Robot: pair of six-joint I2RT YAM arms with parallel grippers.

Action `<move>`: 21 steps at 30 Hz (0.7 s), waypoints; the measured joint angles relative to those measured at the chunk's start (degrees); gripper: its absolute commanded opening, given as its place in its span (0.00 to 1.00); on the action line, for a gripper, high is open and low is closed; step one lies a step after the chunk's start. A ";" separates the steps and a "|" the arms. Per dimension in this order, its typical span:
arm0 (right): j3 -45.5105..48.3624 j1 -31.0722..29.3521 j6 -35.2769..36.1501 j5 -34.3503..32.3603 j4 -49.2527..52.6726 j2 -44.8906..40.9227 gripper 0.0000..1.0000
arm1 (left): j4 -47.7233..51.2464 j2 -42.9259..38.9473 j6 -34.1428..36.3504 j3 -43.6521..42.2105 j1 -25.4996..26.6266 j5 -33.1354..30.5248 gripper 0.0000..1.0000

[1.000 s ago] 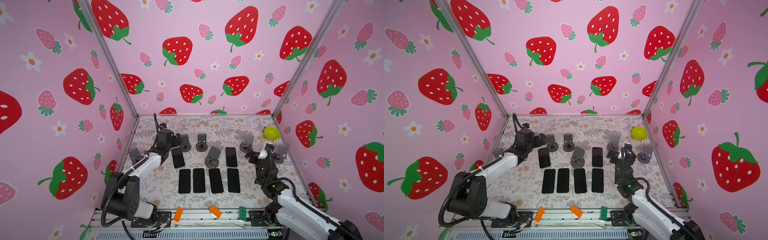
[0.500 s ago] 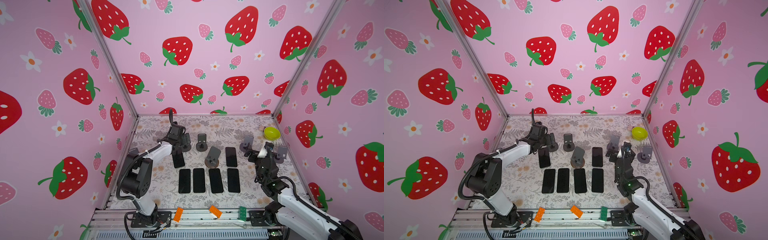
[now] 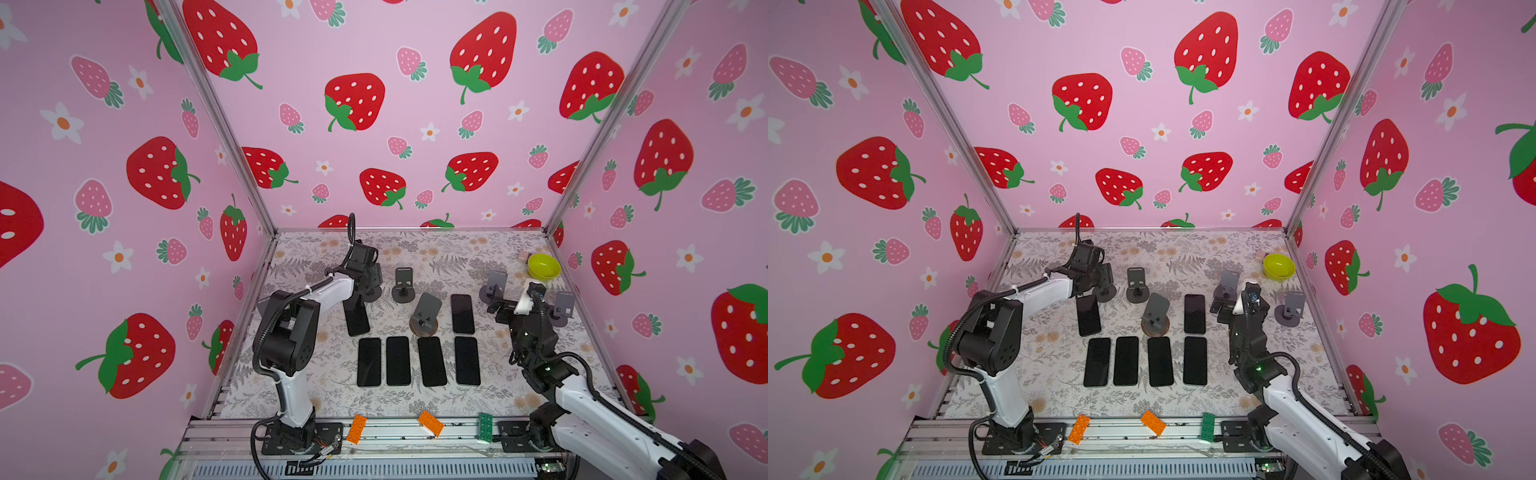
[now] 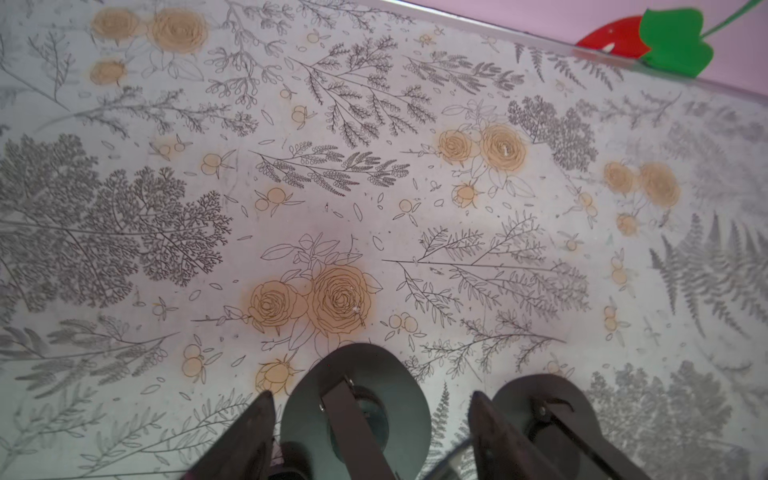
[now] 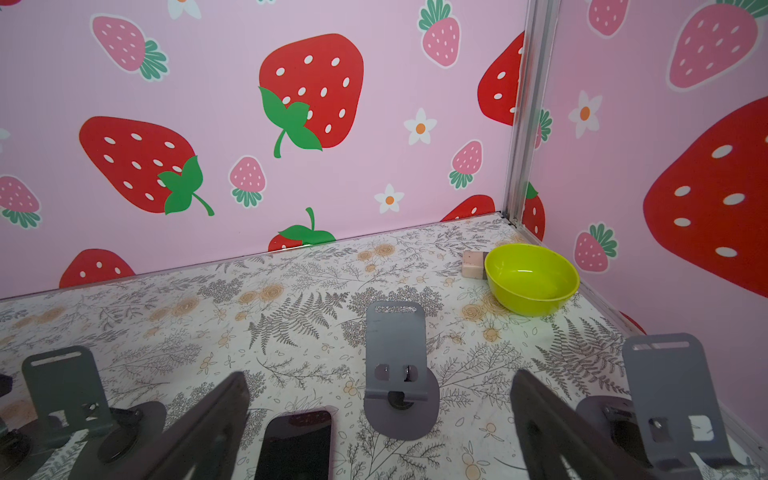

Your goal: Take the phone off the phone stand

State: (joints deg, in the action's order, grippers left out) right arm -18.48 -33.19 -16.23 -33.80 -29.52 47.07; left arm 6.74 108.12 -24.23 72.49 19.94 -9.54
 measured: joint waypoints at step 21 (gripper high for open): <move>0.00 0.33 0.92 1.33 -0.02 1.22 1.00 | 0.04 2.84 0.63 8.74 -2.64 8.13 0.31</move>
State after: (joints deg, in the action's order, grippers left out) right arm -18.48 -32.86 -15.31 -32.47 -29.54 48.29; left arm 6.79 110.96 -23.59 81.23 17.30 -1.41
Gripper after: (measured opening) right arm 0.995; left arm 0.307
